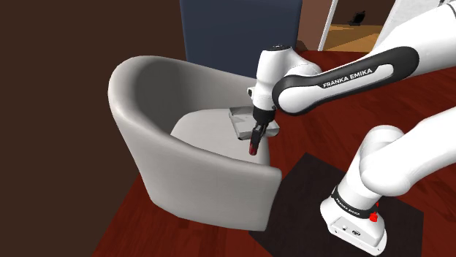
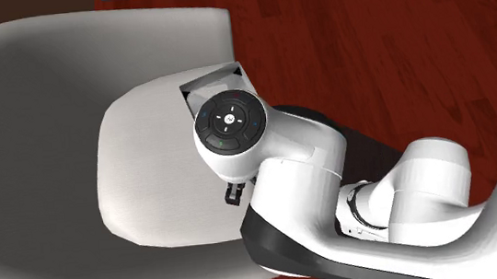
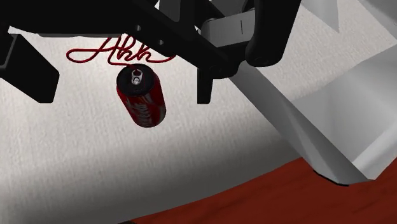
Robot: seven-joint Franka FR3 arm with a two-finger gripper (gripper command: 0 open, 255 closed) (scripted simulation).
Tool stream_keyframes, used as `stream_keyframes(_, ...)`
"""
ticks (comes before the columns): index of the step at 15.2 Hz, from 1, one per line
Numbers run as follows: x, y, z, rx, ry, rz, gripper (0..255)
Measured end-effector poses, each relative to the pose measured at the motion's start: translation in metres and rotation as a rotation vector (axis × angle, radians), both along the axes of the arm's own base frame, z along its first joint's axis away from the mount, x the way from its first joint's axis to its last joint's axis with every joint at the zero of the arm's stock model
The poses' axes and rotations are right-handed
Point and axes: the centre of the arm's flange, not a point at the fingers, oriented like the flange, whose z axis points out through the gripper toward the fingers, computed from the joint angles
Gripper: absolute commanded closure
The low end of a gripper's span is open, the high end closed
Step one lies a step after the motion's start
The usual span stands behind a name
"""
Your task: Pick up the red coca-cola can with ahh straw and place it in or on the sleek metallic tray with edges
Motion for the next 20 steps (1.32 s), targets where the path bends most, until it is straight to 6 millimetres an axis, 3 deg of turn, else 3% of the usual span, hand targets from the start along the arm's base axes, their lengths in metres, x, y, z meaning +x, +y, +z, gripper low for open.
stream_keyframes(5, 0.001, 0.000, -0.027, -0.001, 0.001, 0.001, 0)
stream_keyframes(11, 0.002, 0.000, -0.030, 0.000, 0.000, 0.001, 0)
stream_keyframes(12, 0.002, 0.000, -0.030, 0.000, 0.000, 0.001, 255)
stream_keyframes(20, 0.002, 0.000, -0.029, 0.000, -0.001, 0.002, 255)
